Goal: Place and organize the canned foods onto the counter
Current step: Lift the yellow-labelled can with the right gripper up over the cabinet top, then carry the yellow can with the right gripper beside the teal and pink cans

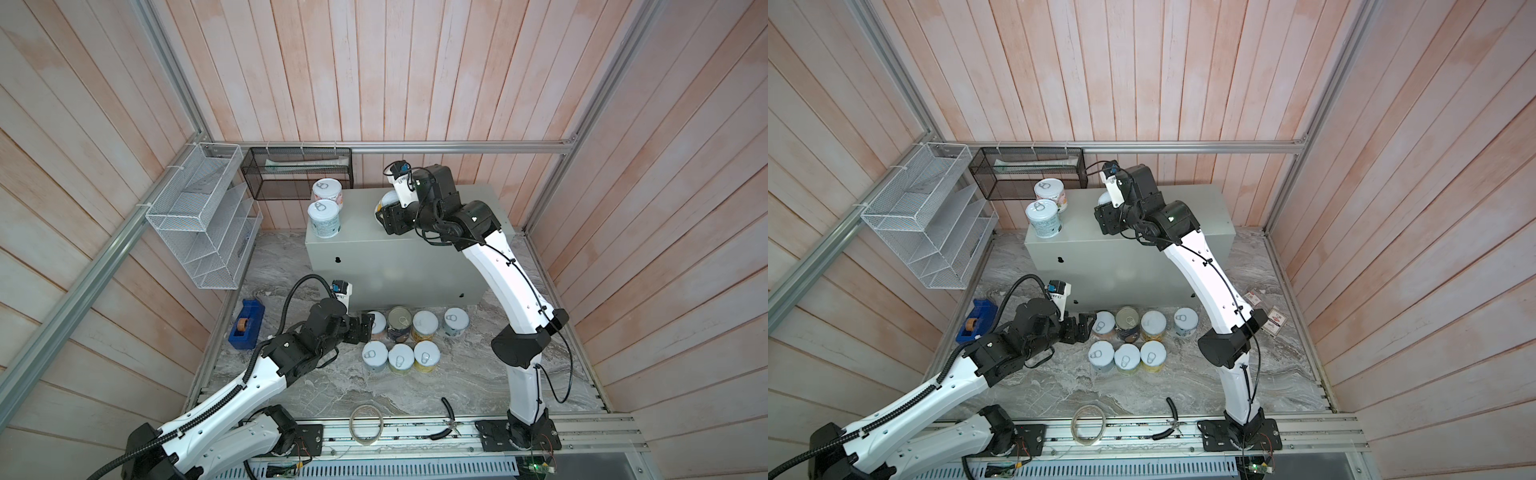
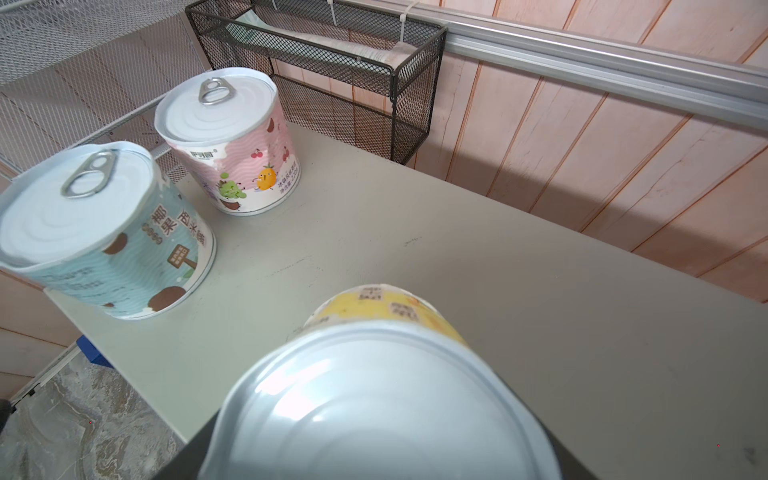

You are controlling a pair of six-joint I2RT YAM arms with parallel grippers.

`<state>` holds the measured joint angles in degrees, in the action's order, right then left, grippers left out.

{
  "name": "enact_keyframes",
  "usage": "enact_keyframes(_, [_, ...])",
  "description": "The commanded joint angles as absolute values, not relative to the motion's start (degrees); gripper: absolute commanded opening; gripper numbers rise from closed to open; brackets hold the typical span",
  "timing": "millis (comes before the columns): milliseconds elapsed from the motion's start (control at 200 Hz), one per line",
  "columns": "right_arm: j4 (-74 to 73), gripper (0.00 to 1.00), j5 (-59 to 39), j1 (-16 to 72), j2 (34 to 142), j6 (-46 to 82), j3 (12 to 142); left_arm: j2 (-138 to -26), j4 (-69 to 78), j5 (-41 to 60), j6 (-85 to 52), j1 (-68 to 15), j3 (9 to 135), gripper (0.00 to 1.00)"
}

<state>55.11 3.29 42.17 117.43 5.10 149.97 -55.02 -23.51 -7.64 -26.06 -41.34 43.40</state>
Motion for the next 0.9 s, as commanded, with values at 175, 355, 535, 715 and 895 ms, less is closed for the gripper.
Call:
enact_keyframes(175, [56.1,0.0,3.59,41.9,116.88,6.06,152.23,-55.63,-22.21,-6.9,-26.11,-41.09,44.14,0.95])
enact_keyframes(355, [57.49,0.0,2.66,41.49,116.89,7.15,152.23,-55.93,-21.71,-6.49,-26.46,-41.09,44.04,0.95])
enact_keyframes(535, [57.74,0.15,2.81,41.05,117.24,7.93,152.14,-55.88,-21.89,-6.85,-26.61,-41.07,43.95,0.95])
enact_keyframes(715, [57.23,0.46,2.83,40.78,117.43,7.95,152.14,-56.23,-21.89,-7.21,-26.9,-40.92,43.85,0.95])
enact_keyframes(895, [56.53,0.78,2.64,40.35,118.0,8.06,152.14,-56.58,-22.02,-7.2,-26.99,-40.96,43.86,0.95])
